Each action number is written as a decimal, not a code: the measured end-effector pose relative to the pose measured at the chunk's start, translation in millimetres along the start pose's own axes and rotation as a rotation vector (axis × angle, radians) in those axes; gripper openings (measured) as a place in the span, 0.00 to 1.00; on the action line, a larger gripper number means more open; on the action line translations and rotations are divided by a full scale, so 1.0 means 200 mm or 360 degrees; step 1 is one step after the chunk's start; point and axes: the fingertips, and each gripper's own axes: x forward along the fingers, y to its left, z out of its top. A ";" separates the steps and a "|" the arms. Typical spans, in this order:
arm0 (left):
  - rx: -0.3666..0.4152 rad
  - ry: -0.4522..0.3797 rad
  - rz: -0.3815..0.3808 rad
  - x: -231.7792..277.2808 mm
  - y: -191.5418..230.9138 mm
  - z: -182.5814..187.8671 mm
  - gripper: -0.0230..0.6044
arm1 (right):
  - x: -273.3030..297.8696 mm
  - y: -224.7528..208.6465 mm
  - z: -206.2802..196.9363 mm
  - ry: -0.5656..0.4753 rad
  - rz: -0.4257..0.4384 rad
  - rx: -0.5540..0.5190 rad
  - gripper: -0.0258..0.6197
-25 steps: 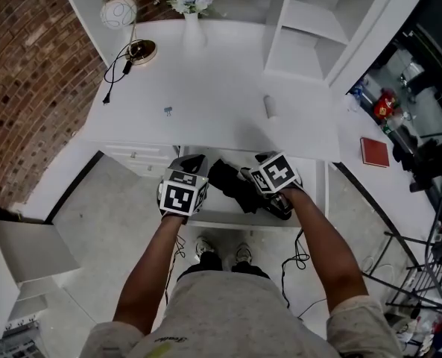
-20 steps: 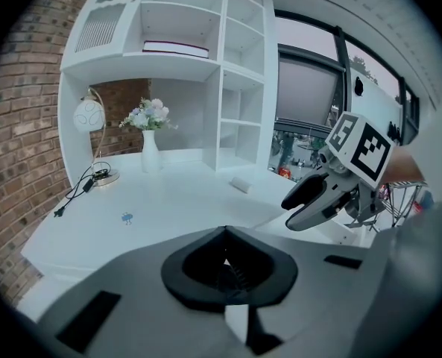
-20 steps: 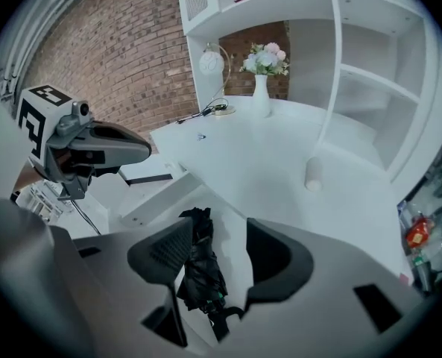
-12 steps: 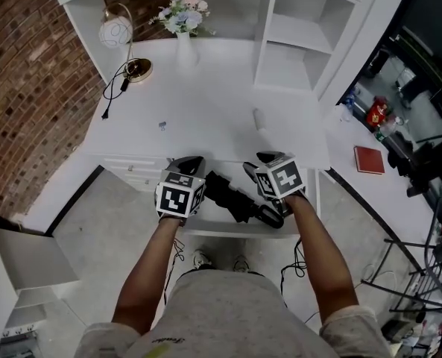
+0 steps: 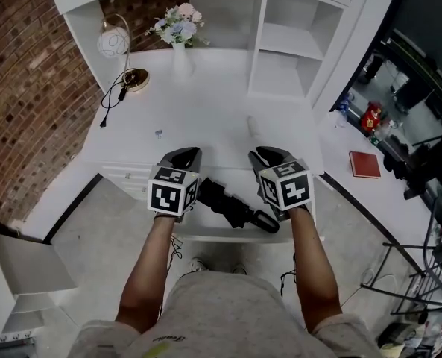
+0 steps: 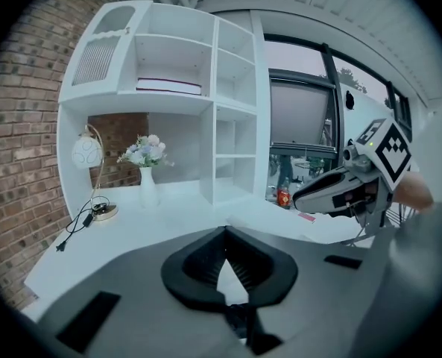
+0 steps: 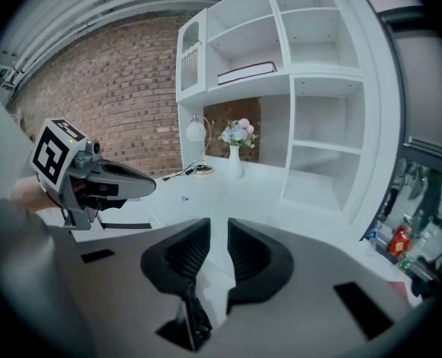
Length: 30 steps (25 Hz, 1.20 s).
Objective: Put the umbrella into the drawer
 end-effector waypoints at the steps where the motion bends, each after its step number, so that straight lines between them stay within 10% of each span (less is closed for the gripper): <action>1: -0.0002 -0.0014 -0.0001 -0.01 0.00 0.02 0.03 | -0.02 0.00 0.02 -0.0028 -0.0005 0.0000 0.15; 30: -0.0036 -0.0138 0.0105 -0.21 -0.04 0.12 0.03 | -0.25 0.04 0.17 -0.0311 0.0001 0.0006 0.07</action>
